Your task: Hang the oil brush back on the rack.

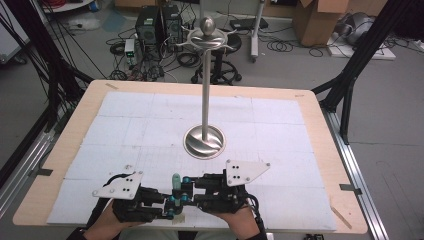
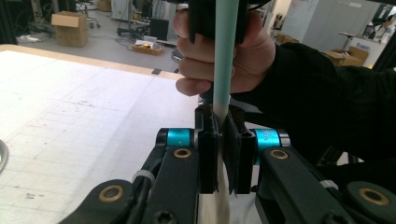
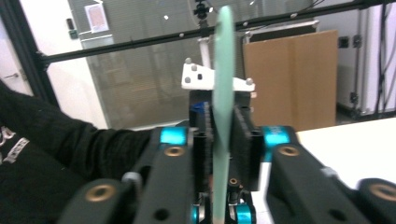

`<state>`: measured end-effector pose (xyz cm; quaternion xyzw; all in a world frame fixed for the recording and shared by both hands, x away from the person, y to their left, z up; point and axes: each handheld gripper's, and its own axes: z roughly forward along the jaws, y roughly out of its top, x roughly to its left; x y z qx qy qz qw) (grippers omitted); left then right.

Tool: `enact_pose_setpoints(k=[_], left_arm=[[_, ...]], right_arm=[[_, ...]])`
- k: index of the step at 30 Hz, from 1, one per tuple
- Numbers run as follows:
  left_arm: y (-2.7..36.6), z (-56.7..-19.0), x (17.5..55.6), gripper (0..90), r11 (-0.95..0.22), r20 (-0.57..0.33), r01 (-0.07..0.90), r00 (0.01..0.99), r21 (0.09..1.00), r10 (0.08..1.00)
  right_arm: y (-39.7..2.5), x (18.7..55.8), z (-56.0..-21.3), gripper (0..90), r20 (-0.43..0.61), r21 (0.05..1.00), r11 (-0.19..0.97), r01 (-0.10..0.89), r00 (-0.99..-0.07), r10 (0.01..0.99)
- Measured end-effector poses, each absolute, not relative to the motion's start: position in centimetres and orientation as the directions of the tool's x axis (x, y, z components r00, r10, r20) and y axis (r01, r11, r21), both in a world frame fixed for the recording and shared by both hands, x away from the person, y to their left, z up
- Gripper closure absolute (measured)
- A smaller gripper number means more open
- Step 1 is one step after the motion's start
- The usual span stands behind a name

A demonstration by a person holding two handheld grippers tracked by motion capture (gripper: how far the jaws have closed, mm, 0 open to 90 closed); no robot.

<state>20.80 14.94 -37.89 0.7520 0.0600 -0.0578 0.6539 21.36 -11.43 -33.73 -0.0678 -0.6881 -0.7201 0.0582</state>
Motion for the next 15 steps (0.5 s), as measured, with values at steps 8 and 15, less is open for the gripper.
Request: enact_pose_setpoints(k=[8,15], left_arm=[[17.4,-37.6,22.3,39.3,-0.1,-0.18,0.202,0.964,0.974,0.194],[19.9,-38.0,23.2,18.8,-0.065,-0.145,0.185,0.907,0.981,0.395]], right_arm=[[-12.0,22.4,-32.6,82.4,0.188,0.982,-0.055,0.181,-0.971,0.15],[-12.4,24.6,-29.5,82.3,0.142,0.99,-0.033,0.138,-0.971,0.194]])
